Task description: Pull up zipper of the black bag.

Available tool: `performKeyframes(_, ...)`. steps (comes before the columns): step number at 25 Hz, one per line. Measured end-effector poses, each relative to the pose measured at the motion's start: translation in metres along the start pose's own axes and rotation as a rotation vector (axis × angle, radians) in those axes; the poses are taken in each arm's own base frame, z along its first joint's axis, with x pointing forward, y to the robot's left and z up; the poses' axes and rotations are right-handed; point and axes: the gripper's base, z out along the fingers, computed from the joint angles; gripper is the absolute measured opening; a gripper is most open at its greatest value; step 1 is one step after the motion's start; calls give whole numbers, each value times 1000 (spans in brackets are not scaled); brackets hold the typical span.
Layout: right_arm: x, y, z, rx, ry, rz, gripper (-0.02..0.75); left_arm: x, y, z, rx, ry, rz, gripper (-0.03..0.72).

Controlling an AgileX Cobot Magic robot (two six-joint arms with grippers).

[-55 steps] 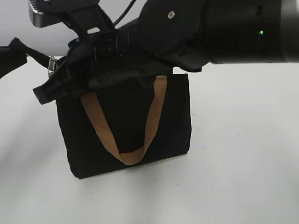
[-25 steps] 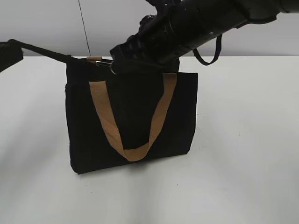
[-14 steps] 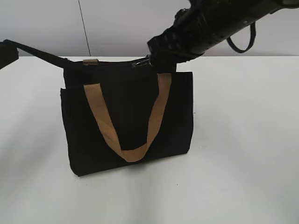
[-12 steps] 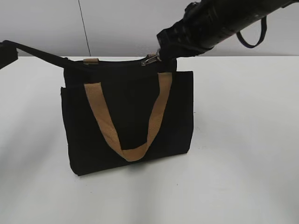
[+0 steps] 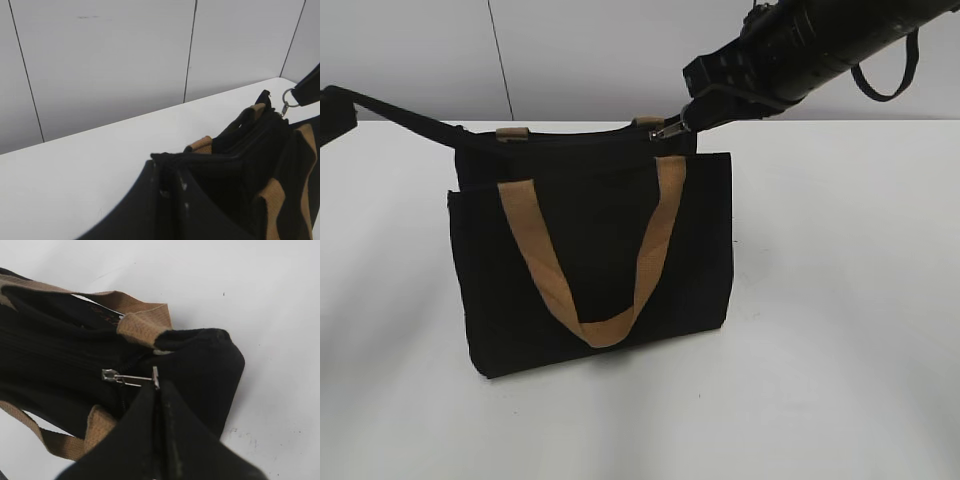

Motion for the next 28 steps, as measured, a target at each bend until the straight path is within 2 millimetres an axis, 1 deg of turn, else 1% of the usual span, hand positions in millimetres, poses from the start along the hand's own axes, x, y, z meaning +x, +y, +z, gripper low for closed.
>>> performKeyframes(5, 0, 0, 0, -3, -1, 6, 1, 0, 0, 0, 0, 0, -1, 19)
performKeyframes(8, -1, 1, 0, -15, -6, 24, 27, 0, 0, 0, -1, -1, -2, 19)
performKeyframes(11, -1, 3, 0, -29, -13, 41, 94, 0, 0, 0, -2, -1, -3, 19)
performKeyframes(17, 0, 5, 0, -55, -2, 49, 319, 0, 0, 0, -3, -1, -3, 19)
performKeyframes(20, 1, 6, -1, -63, 10, 48, 419, 0, 0, 0, -4, -1, -4, 19)
performKeyframes(22, 1, 6, -1, -65, 14, 48, 456, 0, 0, 0, -5, 0, -4, 19)
performKeyframes(25, 1, 6, -1, -66, 16, 48, 474, 0, 1, 0, -9, 3, -4, 32)
performKeyframes(26, 1, 6, -1, -66, 16, 48, 476, 1, 1, 0, -14, 7, -4, 46)
performKeyframes(28, 1, 6, -1, -66, 16, 48, 477, 1, 3, 0, -29, 16, -7, 97)
